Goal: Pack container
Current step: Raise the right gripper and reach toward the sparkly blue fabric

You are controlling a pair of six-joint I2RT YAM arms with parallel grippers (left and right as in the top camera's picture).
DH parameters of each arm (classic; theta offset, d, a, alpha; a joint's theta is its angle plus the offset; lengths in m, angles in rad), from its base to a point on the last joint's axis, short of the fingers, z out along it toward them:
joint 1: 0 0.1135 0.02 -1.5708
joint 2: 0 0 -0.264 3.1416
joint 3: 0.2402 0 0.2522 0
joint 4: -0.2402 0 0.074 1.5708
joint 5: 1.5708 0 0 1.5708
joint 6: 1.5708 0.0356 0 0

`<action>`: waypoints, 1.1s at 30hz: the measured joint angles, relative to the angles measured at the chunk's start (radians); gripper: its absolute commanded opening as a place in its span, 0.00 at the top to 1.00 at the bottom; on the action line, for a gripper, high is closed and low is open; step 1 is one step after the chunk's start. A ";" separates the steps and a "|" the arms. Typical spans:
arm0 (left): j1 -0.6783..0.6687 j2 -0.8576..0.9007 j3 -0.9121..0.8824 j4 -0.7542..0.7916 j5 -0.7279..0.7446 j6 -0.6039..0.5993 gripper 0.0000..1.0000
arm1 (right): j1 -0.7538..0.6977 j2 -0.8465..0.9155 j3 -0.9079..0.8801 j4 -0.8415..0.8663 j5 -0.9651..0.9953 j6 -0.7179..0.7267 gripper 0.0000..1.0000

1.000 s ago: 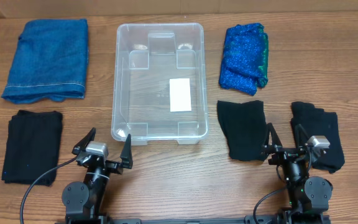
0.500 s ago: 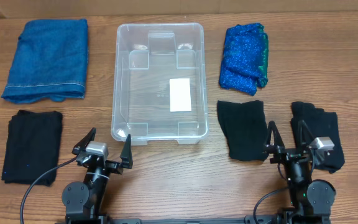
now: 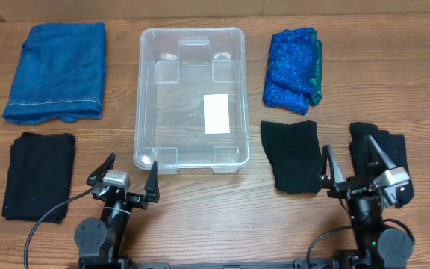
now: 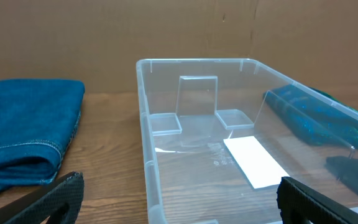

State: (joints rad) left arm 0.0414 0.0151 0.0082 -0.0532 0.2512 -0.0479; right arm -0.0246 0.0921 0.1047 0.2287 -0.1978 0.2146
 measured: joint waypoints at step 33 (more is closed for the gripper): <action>0.000 0.000 0.000 0.000 0.000 0.000 0.00 | -0.084 1.790 1.761 -1.088 -0.264 -0.324 0.00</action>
State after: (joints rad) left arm 0.0414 0.0151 0.0082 -0.0532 0.2508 -0.0479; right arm -0.1089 1.8824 1.8656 -0.8597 -0.4622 -0.1097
